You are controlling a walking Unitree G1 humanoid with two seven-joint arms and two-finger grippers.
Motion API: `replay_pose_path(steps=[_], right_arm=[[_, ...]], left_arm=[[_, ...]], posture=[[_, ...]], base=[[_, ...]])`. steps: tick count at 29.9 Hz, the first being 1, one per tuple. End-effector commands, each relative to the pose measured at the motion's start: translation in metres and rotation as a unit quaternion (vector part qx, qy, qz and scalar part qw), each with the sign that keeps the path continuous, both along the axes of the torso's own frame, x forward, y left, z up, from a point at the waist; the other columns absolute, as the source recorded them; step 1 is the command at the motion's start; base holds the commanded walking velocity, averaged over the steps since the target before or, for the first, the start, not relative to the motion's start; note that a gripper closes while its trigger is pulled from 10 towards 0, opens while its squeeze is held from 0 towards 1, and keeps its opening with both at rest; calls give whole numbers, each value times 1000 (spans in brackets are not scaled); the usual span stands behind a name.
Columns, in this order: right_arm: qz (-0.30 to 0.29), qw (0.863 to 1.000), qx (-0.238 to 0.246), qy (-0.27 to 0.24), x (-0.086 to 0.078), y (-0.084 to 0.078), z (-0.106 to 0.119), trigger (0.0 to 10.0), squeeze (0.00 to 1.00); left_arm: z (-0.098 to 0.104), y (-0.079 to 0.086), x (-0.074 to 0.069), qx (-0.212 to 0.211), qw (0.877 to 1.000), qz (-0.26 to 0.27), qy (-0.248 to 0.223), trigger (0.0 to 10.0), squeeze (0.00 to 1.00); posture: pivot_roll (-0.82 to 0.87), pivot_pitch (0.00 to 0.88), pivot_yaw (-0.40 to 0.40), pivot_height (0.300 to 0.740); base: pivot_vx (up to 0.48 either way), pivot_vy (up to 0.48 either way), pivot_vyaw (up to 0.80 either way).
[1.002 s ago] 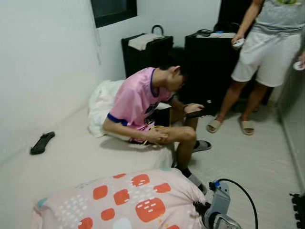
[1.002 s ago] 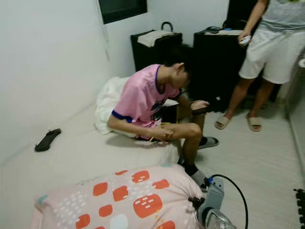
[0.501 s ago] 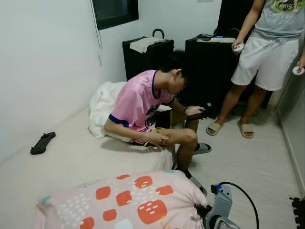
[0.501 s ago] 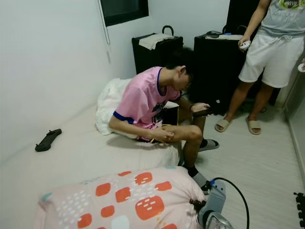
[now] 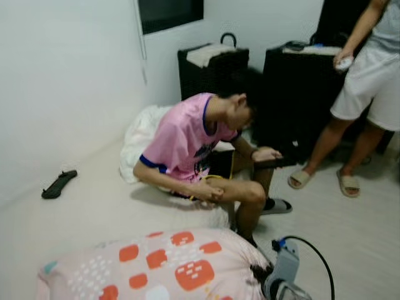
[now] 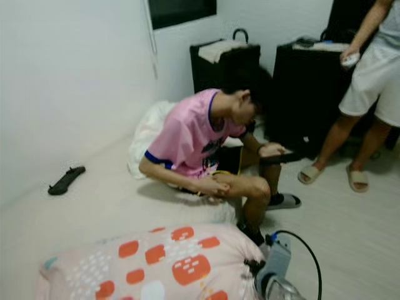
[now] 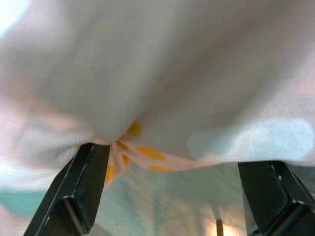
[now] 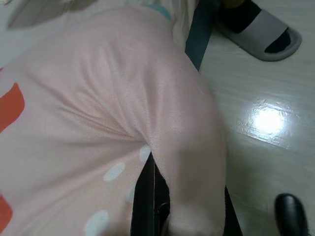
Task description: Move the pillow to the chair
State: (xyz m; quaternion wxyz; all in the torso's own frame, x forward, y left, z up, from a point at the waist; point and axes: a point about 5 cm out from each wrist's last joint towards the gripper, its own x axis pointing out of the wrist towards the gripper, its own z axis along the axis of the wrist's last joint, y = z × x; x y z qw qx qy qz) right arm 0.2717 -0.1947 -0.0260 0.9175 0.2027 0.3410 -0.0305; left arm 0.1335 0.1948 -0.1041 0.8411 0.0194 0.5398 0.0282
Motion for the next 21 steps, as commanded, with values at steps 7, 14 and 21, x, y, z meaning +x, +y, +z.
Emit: replay_pose_path(steps=[7, 14, 21], right_arm=[[-41, 998, -40, -23, 5, -28, 10, 10000, 0], [-42, 998, -44, -24, 6, -30, 12, 10000, 0], [-42, 998, -45, -26, 8, -30, 13, 10000, 0]], left_arm=[[3, 0, 7, 5, 1000, -2, -11, 10000, 0], [2, -2, 8, 2, 1000, -3, -12, 10000, 0], [3, -3, 9, -2, 1000, -1, -16, 10000, 0]], posture=[[-147, 35, 38, 740], [-148, 30, 34, 740], [-145, 27, 30, 740]], base=[[0, 0, -800], [0, 0, -800], [0, 0, -800]])
